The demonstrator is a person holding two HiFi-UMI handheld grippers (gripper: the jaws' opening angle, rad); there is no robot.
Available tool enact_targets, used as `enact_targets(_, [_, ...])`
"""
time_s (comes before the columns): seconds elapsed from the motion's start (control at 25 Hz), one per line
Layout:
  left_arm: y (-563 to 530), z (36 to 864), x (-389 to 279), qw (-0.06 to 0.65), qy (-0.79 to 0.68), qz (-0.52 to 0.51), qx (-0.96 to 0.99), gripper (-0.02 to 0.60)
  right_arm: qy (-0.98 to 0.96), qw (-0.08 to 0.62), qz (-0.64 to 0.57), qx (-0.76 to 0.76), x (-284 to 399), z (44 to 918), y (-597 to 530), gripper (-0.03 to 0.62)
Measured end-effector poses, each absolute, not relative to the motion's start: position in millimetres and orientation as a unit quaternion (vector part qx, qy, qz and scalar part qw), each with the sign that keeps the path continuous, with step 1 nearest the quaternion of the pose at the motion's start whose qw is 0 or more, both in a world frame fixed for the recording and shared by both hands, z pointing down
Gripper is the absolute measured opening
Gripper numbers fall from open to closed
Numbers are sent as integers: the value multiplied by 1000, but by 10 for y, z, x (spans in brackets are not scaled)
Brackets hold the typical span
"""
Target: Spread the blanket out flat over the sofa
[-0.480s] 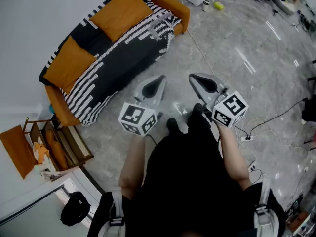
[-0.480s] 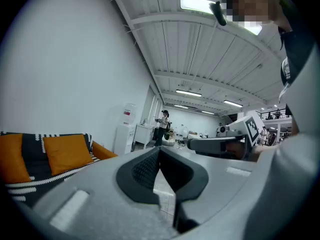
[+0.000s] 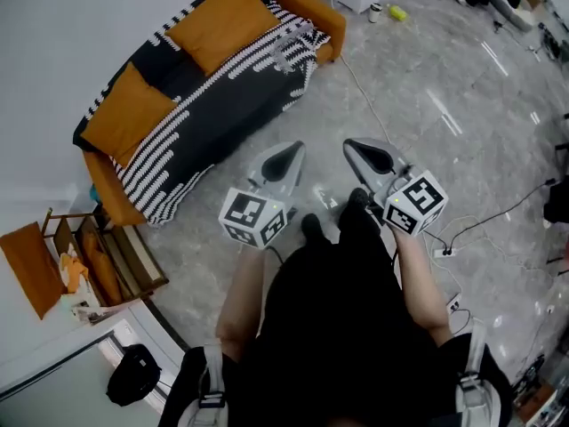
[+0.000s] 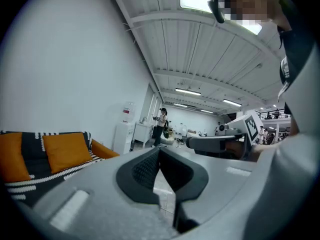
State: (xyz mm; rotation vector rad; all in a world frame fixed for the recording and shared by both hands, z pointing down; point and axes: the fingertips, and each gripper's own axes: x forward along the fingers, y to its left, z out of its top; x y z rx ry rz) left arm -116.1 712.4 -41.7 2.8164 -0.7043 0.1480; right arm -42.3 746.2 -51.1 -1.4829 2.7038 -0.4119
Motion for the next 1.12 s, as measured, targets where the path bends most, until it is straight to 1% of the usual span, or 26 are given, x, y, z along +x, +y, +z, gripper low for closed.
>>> enact_targets(0.16, [7165, -380, -1146, 120, -240, 54, 962, 2, 871, 44, -151, -464, -416, -526, 7520, 2])
enact_targets(0.72, [7096, -242, -1310, 133, -253, 58, 956, 2, 847, 12, -147, -511, -224, -399, 7536, 2])
enact_targets(1.12, [7023, -95, -1248, 150, -251, 73, 953, 2, 844, 0, -150, -515, -151, -294, 7418, 2])
